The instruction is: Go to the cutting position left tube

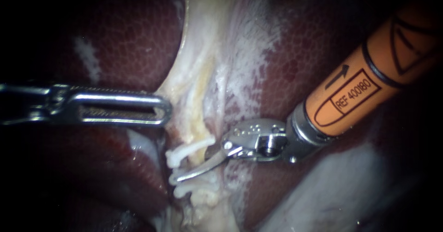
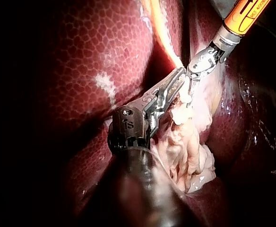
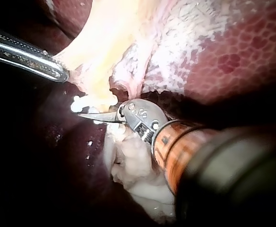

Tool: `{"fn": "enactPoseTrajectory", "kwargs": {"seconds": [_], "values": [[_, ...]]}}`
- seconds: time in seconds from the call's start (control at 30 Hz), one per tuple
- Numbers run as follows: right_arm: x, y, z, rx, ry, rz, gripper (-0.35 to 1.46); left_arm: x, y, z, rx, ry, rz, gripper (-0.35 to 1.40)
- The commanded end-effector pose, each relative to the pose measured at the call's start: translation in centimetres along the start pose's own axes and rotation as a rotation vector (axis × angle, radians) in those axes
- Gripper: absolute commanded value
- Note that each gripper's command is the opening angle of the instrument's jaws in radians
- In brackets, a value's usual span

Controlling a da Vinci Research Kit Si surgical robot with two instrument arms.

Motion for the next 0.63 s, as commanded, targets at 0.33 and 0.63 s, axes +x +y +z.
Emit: {"fn": "enactPoseTrajectory", "kwargs": {"seconds": [0.33, 0.63], "values": [[0.0, 0.0, 0.0, 0.002, -0.001, -0.001, 0.28, 0.0, 0.0, 0.0, 0.0, 0.0, 0.0, -0.35], [-0.01, 0.01, -0.01, 0.004, -0.001, -0.002, 0.3, 0.0, 0.0, 0.01, 0.0, 0.0, 0.0, -0.35]]}}
